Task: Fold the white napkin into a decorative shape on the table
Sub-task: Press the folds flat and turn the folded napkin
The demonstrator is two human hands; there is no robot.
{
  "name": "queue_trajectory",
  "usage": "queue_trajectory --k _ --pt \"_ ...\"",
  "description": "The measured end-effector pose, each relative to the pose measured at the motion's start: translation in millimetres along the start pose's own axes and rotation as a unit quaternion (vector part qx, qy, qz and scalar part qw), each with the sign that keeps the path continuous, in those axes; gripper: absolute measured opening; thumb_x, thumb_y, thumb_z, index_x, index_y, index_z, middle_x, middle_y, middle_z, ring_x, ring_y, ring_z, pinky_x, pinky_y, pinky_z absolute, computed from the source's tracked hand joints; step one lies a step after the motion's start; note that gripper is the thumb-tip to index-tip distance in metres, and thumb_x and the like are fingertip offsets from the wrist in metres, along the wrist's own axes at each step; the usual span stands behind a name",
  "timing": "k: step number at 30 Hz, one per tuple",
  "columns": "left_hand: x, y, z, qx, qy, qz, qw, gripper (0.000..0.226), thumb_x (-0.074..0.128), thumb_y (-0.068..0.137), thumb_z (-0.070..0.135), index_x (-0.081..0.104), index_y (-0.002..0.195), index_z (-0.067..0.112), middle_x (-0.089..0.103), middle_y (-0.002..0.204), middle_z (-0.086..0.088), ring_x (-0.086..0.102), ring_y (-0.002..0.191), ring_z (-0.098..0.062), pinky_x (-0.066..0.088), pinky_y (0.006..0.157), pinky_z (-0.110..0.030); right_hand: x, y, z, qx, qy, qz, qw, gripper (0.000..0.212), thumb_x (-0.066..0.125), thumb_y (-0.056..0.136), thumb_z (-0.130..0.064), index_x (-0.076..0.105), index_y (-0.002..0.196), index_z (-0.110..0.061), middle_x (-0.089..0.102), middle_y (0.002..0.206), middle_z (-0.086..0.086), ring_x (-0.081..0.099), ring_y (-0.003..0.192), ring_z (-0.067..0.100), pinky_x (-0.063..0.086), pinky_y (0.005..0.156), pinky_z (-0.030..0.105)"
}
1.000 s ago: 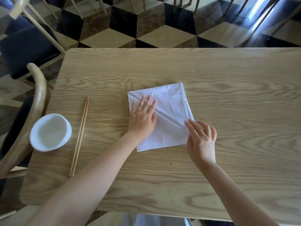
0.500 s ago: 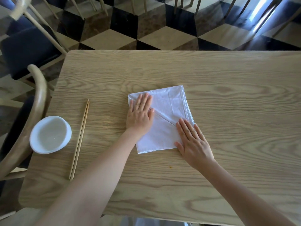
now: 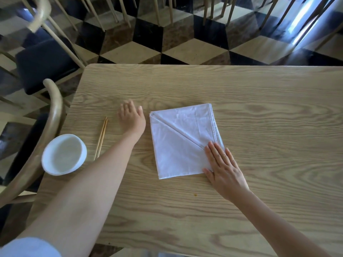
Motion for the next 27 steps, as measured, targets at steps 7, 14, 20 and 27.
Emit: queue_trajectory --k 7,14,20,27 --pt "-2.8 -24.3 15.5 -0.061 -0.195 -0.033 0.978 0.024 0.054 0.087 0.020 0.058 0.107 0.006 0.066 0.099 -0.015 0.060 0.092 -0.032 0.047 0.082 -0.037 -0.1 0.8 -0.4 0.000 -0.001 -0.012 1.000 0.063 0.024 0.093 -0.047 0.023 0.145 -0.010 0.022 0.153 0.005 0.019 0.142 0.017 0.007 0.117 0.035" --pt "5.1 -14.0 36.2 -0.130 -0.260 -0.133 0.948 0.009 0.057 0.086 0.017 0.059 0.090 0.009 0.049 0.064 0.000 0.043 0.049 -0.013 0.037 0.044 -0.021 1.2 0.6 0.5 -0.003 -0.001 -0.018 1.000 0.064 0.025 0.093 -0.046 0.018 0.145 -0.011 0.020 0.154 0.005 0.015 0.143 0.018 0.002 0.117 0.035" --pt "4.1 -10.6 28.8 -0.155 -0.307 -0.155 0.926 0.019 0.048 0.078 -0.001 0.059 0.083 0.014 0.063 0.090 -0.009 0.055 0.068 -0.016 0.046 0.052 -0.022 0.3 0.7 -0.2 -0.001 0.012 -0.011 1.000 0.063 0.027 0.093 -0.046 0.022 0.145 -0.011 0.023 0.154 0.004 0.018 0.142 0.018 0.005 0.117 0.035" --pt "-5.0 3.9 33.7 -0.132 -0.257 -0.142 0.947 0.021 0.053 0.074 -0.002 0.067 0.077 0.013 0.058 0.068 -0.003 0.050 0.061 -0.021 0.038 0.051 -0.022 0.4 0.7 -0.2 0.000 0.015 -0.016 1.000 0.063 0.027 0.093 -0.046 0.022 0.145 -0.011 0.023 0.154 0.004 0.019 0.142 0.017 0.008 0.116 0.037"
Point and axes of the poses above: each hand's wrist, its own y-axis towards the middle knuckle, its own x-axis out of the palm, z = x × y, the point moved 6 cm from there along y, towards the middle knuckle
